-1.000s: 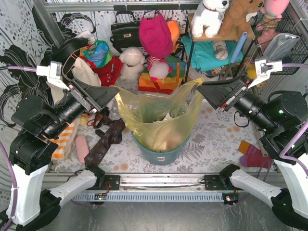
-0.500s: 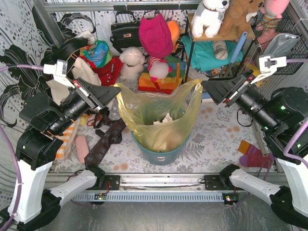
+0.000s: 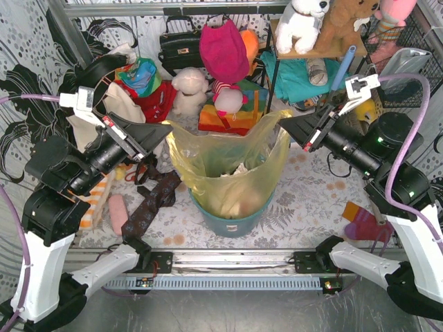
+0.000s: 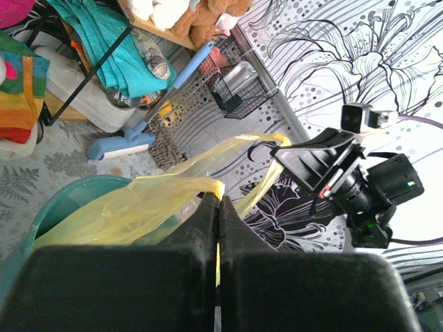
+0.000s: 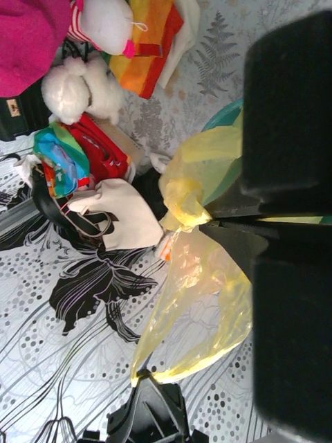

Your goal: Tie the trash bag

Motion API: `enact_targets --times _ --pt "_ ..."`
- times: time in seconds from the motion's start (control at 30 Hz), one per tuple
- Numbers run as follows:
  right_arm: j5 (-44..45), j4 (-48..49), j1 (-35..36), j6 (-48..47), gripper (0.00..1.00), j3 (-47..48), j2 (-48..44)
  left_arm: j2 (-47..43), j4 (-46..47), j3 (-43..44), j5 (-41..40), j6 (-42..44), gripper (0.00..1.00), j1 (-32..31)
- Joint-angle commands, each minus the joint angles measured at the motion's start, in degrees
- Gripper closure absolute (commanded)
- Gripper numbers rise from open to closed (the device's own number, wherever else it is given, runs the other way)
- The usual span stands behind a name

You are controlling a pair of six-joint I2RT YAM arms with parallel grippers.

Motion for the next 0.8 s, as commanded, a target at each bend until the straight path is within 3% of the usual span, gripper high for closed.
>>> enact_targets --times 0.0,0.13,0.2,0.4,0.53,0.6,0.77 --pt "-0.8 3.5 -0.1 -3.2 1.0 7.4 2.6 2.4 3.8 3.1 -1.5 2.5 1.0 0.1" --pt "-6.8 1.9 -0.1 -4.0 1.0 22.6 10.4 9.6 2.8 14.7 1.0 5.2 1.0 0.1" --pt "-9.6 2.0 -0.1 -3.1 1.0 25.1 11.6 11.0 3.8 16.6 1.6 5.5 1.0 0.1" --pt "-9.4 7.1 -0.1 -0.4 1.0 6.8 3.8 8.7 9.5 7.6 2.6 4.2 1.0 0.1" --pt "-8.1 9.3 -0.1 0.5 1.0 0.3 1.3 9.2 14.2 0.7 6.3 2.4 1.0 0.2" --pt "-7.4 9.2 -0.1 -0.4 1.0 2.9 3.0 11.4 13.7 3.1 6.7 3.3 1.0 0.2" --pt "-10.7 6.2 -0.1 -3.5 1.0 21.7 13.1 19.5 9.0 21.5 7.5 6.5 1.0 0.7"
